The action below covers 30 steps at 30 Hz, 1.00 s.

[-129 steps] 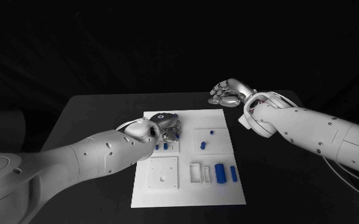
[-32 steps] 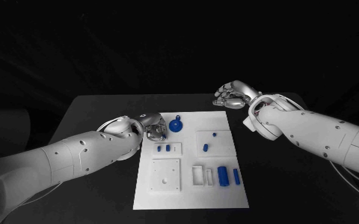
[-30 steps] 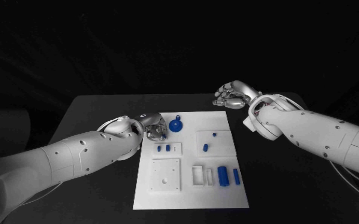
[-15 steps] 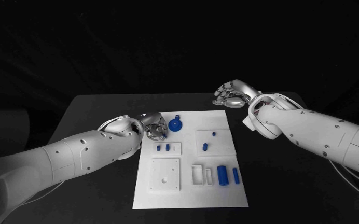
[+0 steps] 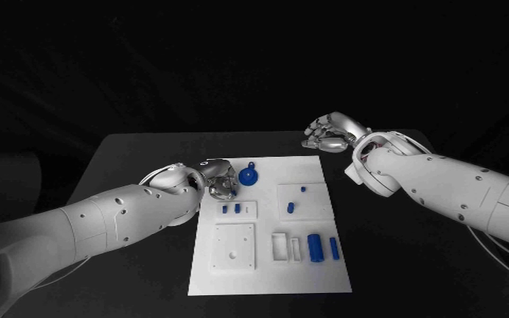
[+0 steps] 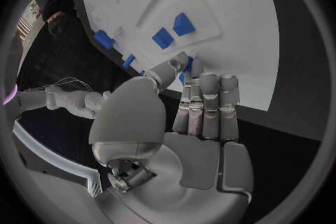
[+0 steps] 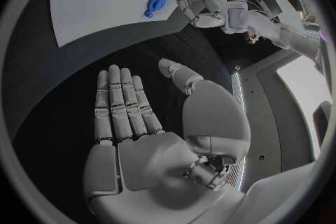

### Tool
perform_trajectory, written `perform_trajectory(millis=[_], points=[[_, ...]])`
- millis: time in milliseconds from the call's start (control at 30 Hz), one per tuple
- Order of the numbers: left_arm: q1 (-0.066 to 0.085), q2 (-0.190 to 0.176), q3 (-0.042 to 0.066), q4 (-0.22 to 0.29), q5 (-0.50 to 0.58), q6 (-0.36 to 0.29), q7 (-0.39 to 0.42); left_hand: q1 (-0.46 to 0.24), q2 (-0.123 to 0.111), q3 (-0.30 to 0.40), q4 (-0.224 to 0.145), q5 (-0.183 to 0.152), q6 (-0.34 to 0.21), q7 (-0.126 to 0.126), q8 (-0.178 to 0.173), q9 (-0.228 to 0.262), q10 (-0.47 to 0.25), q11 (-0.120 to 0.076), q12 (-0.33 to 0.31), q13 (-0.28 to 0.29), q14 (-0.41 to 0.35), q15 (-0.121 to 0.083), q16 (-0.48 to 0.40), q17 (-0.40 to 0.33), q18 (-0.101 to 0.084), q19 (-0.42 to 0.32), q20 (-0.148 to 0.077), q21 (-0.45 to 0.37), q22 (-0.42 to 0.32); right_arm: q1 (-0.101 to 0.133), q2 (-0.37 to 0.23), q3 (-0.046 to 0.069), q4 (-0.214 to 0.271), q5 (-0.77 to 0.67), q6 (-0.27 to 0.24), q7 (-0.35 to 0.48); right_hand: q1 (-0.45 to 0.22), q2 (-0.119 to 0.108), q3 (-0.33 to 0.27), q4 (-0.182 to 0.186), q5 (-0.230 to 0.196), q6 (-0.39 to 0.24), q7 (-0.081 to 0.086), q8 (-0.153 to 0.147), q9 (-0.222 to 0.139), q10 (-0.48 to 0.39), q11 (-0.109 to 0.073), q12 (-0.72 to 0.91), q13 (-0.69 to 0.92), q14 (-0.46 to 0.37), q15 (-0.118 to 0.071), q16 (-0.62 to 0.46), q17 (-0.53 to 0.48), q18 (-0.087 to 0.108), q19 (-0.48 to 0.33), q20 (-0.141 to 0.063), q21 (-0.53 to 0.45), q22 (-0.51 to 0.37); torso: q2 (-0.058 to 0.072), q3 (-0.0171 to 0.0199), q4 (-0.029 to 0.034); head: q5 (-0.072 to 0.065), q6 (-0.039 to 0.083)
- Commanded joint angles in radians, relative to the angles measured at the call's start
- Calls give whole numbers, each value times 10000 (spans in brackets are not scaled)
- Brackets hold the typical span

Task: Assemble the parts on the task board

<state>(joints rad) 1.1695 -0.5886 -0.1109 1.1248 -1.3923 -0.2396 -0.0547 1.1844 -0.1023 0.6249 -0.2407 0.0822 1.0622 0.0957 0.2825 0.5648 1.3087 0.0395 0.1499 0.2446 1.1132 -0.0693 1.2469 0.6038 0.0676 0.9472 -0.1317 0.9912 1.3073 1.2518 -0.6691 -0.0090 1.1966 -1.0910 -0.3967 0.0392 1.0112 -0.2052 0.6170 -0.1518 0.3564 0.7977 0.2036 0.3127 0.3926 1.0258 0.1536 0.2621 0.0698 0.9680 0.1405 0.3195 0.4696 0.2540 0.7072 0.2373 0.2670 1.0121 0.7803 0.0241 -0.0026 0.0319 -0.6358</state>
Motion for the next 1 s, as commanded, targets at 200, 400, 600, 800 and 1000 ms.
perform_trajectory(millis=[200,400,600,800,1000], points=[[-30,82,-73,56,-889,148,-64,61,89,31,-47,75,80,-6,52,-8,86,11,-42,-16,66,-3,30,-14,375,-14,-323,33,175,-2,-2,4,32,-39,116,52,37,85,-45,13,52,-29,26,24,-16,79,-23,-34,-10,-93,-4,40,-17,18,-33,4,-57,19,-4,1,9,0,-25],[-50,95,-190,85,-1141,-9,-55,71,70,32,-66,85,103,-13,62,-10,115,4,-42,-15,71,-10,37,-15,372,-17,-326,39,178,-2,-11,4,31,-39,118,54,36,85,-46,13,53,-28,26,25,-17,80,-23,-36,-10,-93,-4,41,-19,18,-33,5,-59,20,-2,6,-12,7,-31],[-88,133,-191,36,-1212,-180,-23,77,56,34,-74,92,111,-17,64,-13,127,0,-44,-15,73,-13,40,-15,370,-18,-328,43,180,-2,-13,4,28,-39,113,63,34,84,-47,13,52,-28,26,25,-18,81,-23,-39,-11,-93,-4,43,-21,19,-33,6,-62,22,2,3,-10,-7,-22],[-127,141,-222,72,-1526,-379,68,92,37,43,-86,100,111,-17,60,-20,130,-2,-53,-18,67,-16,40,-18,368,-23,-330,43,180,-3,-7,4,15,-39,111,69,34,84,-48,13,51,-28,26,26,-19,82,-23,-41,-11,-93,-4,44,-23,20,-32,7,-64,24,-1,2,4,-15,-28],[-153,90,-228,107,-1578,-449,72,101,26,48,-92,102,113,-19,61,-22,134,-4,-54,-19,65,-18,39,-19,367,-26,-331,43,179,-3,-21,4,13,-39,108,69,34,85,-48,13,51,-28,26,26,-19,83,-23,-41,-11,-93,-4,45,-24,21,-32,7,-65,24,-2,-3,3,-15,-19]])
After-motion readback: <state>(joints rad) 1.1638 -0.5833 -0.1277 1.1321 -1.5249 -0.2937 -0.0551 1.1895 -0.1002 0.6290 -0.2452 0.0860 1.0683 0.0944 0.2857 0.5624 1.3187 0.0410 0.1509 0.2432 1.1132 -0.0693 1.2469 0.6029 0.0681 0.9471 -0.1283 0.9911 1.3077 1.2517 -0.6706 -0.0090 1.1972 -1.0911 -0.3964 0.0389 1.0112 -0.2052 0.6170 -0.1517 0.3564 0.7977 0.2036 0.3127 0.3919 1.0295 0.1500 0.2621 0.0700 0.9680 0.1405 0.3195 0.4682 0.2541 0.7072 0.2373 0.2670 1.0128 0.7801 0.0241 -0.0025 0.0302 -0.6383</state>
